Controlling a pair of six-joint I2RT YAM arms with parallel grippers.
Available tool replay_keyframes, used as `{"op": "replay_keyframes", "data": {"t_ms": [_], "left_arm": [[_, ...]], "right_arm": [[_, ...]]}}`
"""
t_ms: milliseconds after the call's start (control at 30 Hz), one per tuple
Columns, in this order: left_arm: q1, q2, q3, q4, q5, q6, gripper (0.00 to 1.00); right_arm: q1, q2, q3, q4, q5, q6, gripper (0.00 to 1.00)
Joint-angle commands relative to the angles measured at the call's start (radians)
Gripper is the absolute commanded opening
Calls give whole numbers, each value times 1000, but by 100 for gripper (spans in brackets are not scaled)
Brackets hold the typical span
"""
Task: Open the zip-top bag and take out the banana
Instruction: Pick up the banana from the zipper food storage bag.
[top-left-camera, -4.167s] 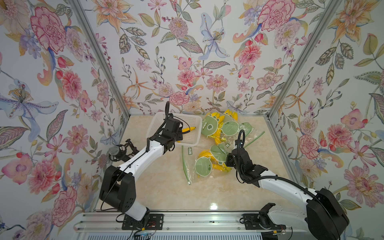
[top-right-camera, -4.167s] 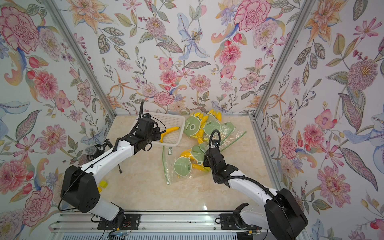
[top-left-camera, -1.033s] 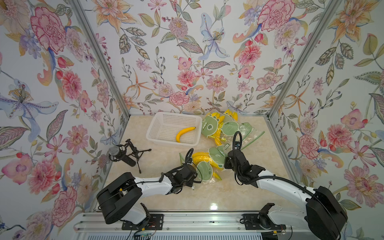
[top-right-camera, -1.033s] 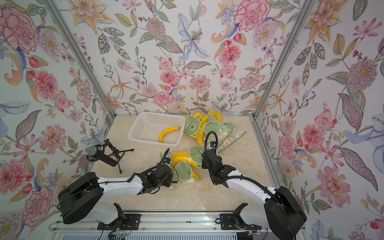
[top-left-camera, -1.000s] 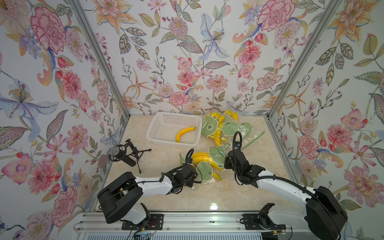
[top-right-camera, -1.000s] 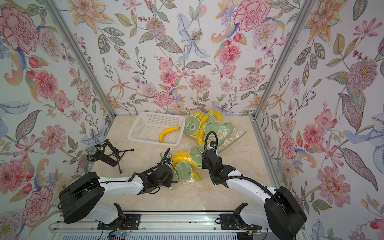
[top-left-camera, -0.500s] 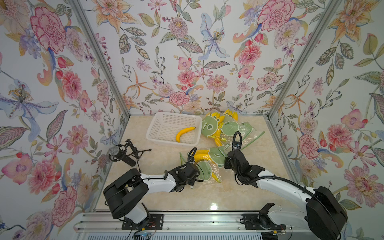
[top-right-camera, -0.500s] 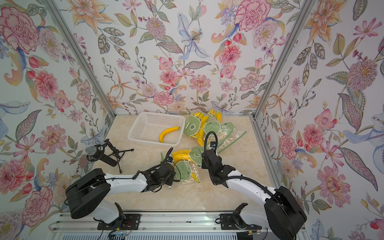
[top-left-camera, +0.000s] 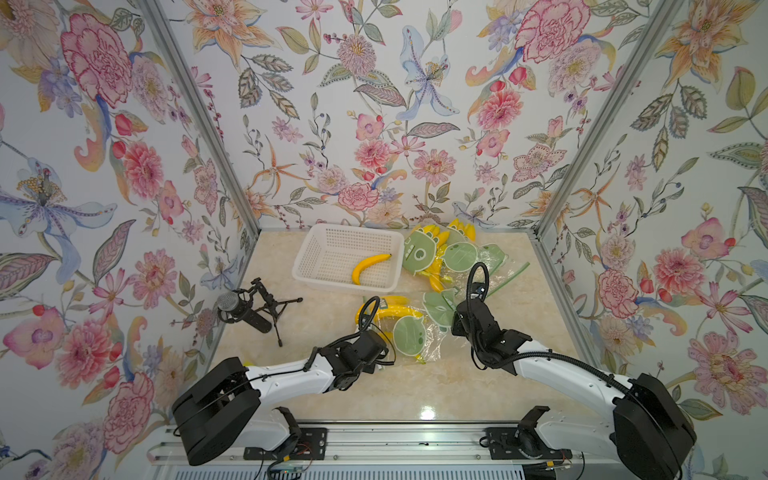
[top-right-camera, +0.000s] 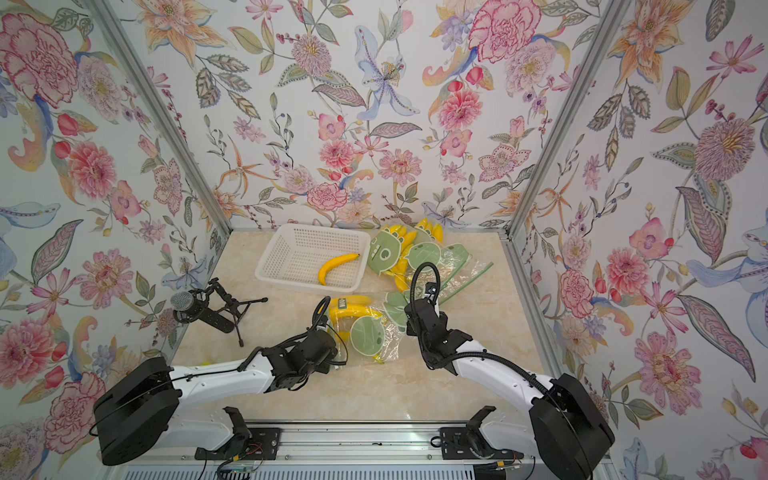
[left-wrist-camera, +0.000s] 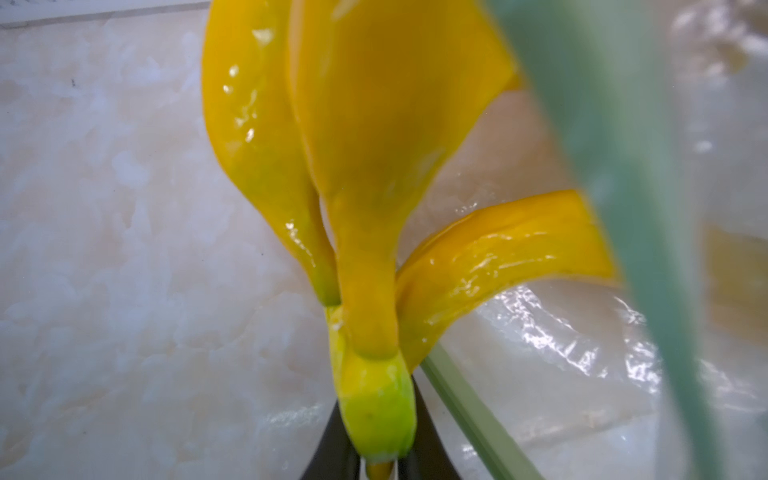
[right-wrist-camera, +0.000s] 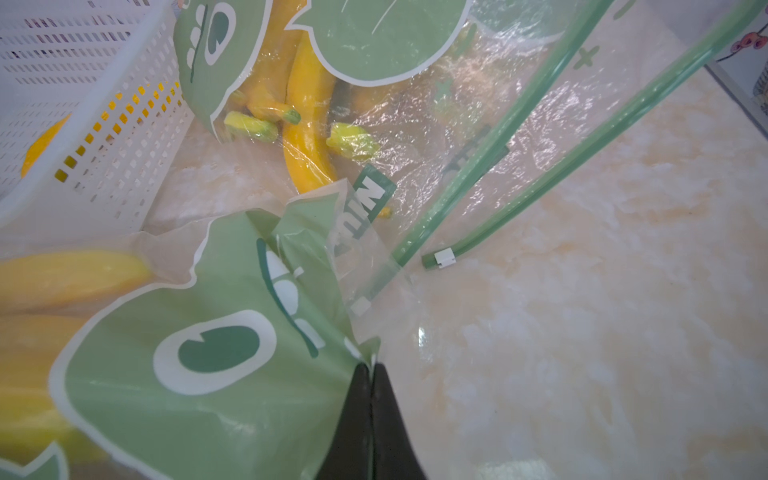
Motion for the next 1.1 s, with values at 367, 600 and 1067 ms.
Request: {"op": "replay_keyframes", "data": {"t_ms": [367, 600, 1067], "left_arm": [[17, 49, 21, 150, 167, 109, 36], [16, 21, 19, 130, 157, 123, 33], [-4, -112, -26, 87, 160, 111, 27]], "right_arm": [[1, 17, 19, -20, 0, 28, 0], [-4, 18, 14, -17, -1, 26, 0], [-5, 29, 22, -14, -9, 23, 0]]}}
